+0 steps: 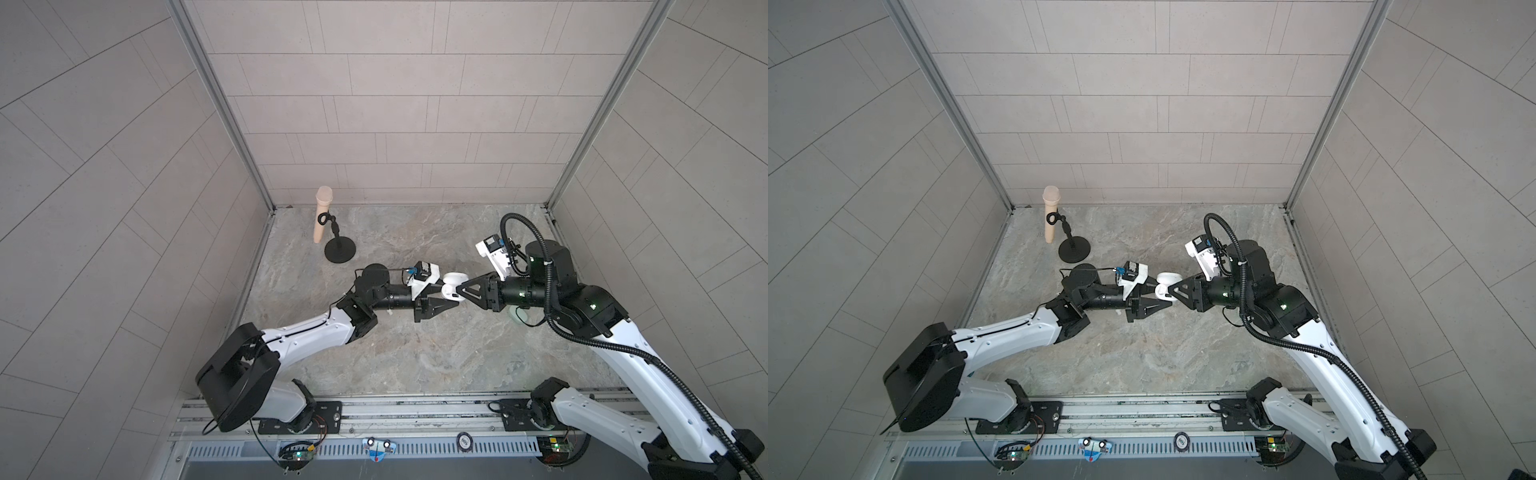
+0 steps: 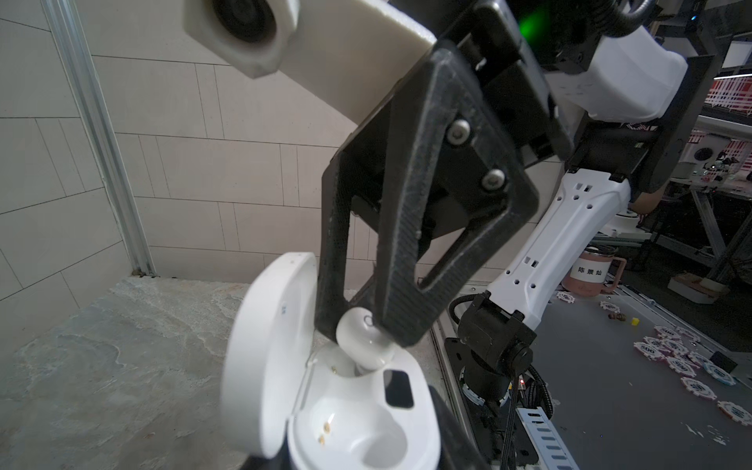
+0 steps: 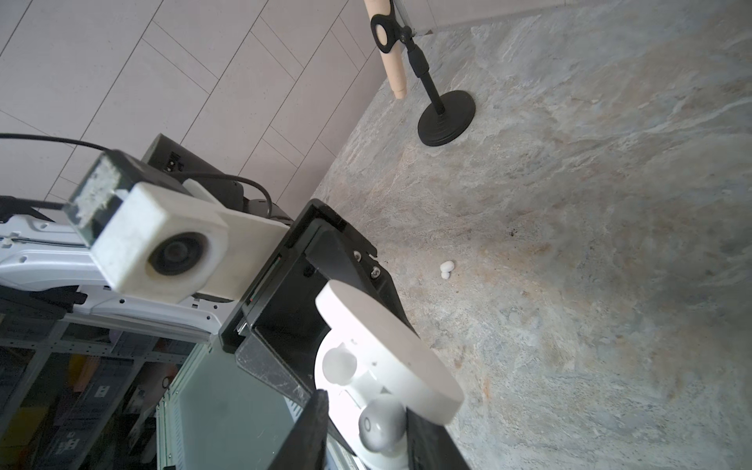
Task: Insert wireless bluetooth earbuds into charging case
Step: Insert the wireless bluetooth earbud into the charging case.
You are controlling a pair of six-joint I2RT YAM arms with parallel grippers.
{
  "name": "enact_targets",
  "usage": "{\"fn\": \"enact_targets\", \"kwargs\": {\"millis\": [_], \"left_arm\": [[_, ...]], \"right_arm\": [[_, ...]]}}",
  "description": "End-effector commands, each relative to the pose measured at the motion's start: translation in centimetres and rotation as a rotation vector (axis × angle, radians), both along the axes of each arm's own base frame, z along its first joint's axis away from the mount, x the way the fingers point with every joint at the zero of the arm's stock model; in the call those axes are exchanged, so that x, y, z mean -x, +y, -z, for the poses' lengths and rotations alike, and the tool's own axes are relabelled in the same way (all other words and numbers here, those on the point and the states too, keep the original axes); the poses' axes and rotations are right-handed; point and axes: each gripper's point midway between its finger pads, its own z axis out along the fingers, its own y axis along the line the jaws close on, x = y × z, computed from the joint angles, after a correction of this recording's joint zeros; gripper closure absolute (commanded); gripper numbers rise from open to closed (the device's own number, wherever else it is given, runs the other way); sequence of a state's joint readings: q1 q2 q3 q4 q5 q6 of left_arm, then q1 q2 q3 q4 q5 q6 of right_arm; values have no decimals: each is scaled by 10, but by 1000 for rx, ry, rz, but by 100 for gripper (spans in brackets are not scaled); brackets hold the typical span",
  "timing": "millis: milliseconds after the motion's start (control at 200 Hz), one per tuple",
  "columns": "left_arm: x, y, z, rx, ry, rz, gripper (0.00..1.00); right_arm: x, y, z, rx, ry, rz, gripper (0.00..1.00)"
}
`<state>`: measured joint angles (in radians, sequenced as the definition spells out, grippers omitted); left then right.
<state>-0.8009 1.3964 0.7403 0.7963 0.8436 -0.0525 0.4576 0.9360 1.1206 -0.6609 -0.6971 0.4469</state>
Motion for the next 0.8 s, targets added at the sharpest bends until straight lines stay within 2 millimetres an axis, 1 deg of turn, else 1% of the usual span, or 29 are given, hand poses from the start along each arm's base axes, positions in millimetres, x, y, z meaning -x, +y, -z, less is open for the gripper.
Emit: {"fn": "enact_targets", "kwargs": {"millis": [0, 170, 285, 375, 446, 576, 656, 796], "left_arm": [[11, 2, -19, 50, -47, 30, 79], [12, 1, -17, 46, -43, 33, 79], [13, -1, -15, 42, -39, 35, 79], [12, -1, -15, 41, -38, 34, 78], [12, -1, -14, 41, -37, 33, 78], [13, 0, -15, 42, -38, 30, 78], [13, 0, -16, 42, -36, 31, 78], [13, 1, -14, 38, -34, 26, 78]], "right_arm": [[0, -4, -7, 16, -22, 18, 61], [1, -1, -10, 12, -27, 7, 55], [3, 5, -10, 17, -25, -15, 54], [2, 5, -9, 34, -27, -12, 54], [2, 2, -6, 59, -26, 0, 53], [-3, -10, -3, 113, -42, 60, 49], [-3, -14, -8, 114, -64, 80, 46], [-1, -12, -16, 94, -74, 70, 41]]}}
